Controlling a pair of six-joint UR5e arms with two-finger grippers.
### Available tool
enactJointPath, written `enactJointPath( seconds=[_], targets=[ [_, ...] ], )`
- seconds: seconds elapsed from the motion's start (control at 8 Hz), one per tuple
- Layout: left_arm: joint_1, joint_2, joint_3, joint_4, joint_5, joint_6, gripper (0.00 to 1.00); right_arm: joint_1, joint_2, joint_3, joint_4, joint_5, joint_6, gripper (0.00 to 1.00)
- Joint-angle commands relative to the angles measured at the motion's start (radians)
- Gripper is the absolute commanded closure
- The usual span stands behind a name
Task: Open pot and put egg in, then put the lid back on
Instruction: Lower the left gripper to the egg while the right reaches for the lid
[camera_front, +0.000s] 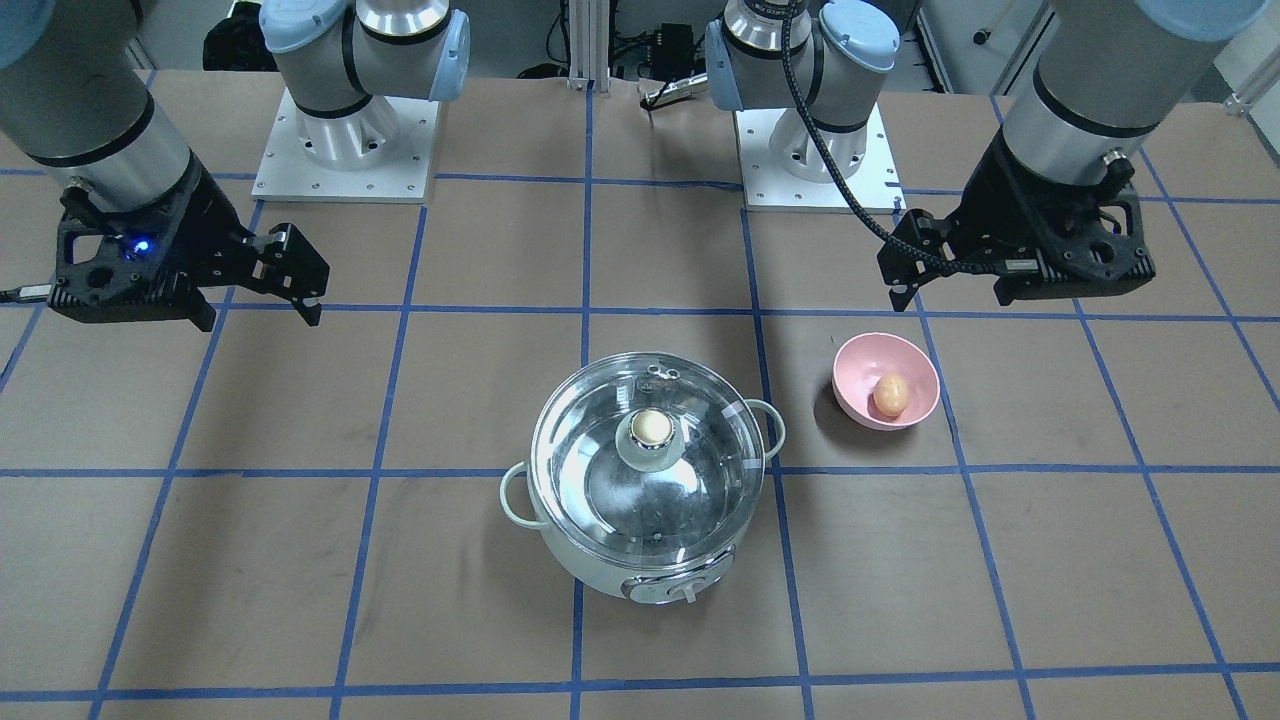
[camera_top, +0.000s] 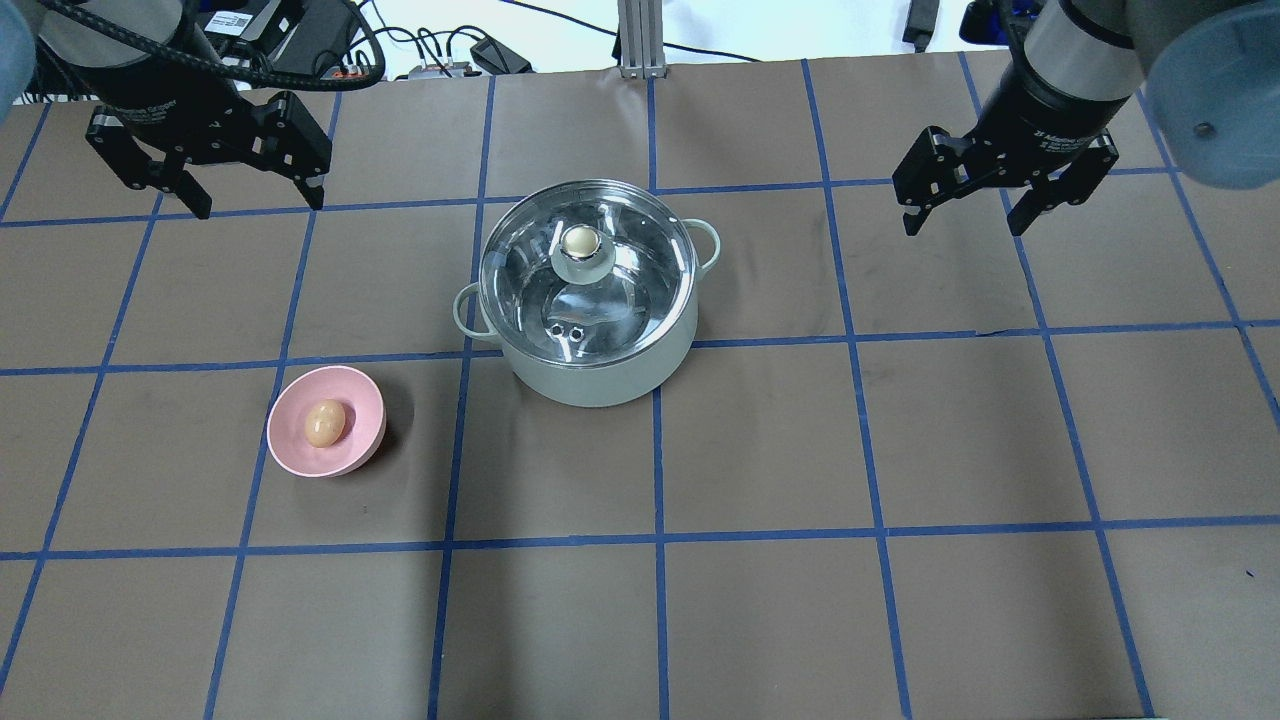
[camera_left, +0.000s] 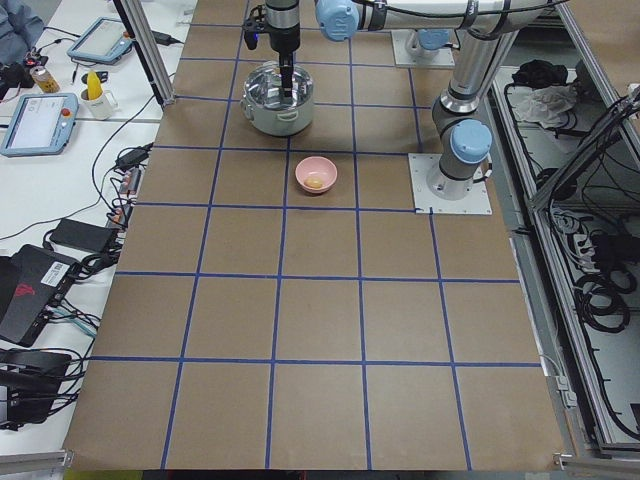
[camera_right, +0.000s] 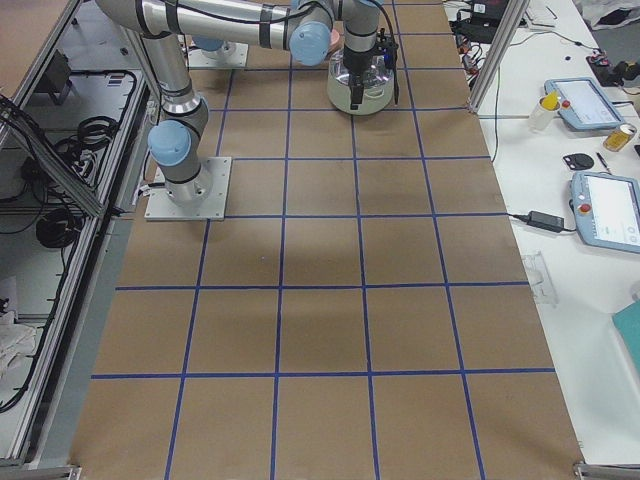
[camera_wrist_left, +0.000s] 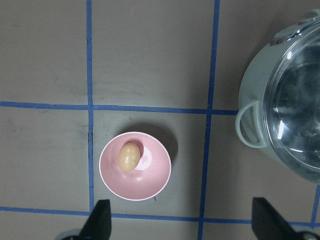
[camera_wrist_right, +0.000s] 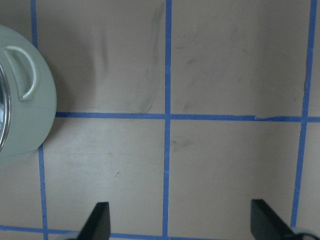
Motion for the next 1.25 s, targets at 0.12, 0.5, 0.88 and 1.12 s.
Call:
enactJointPath(
  seconds=[0.12,0.5,0.88,1.12],
  targets=[
    [0.082,-0.002,-0.165,0.096,-0.067,0.078,0.0,0.122,0.049,-0.014,-0.194,0.014,-0.001,0.0],
    [0.102,0.015,-0.429,0.302,-0.057,0.086,0.0,0.233,0.159,-0.016,-0.334,0.123,0.296,0.0],
    [0.205,0.017,-0.546,0.386,-0.059,0.216,0.0,0.268,0.23,-0.016,-0.451,0.127,0.271,0.0],
    [0.217,-0.003,-0.618,0.498,-0.06,0.209,0.0,0.328,0.248,-0.029,-0.49,0.127,0.281,0.0]
  ],
)
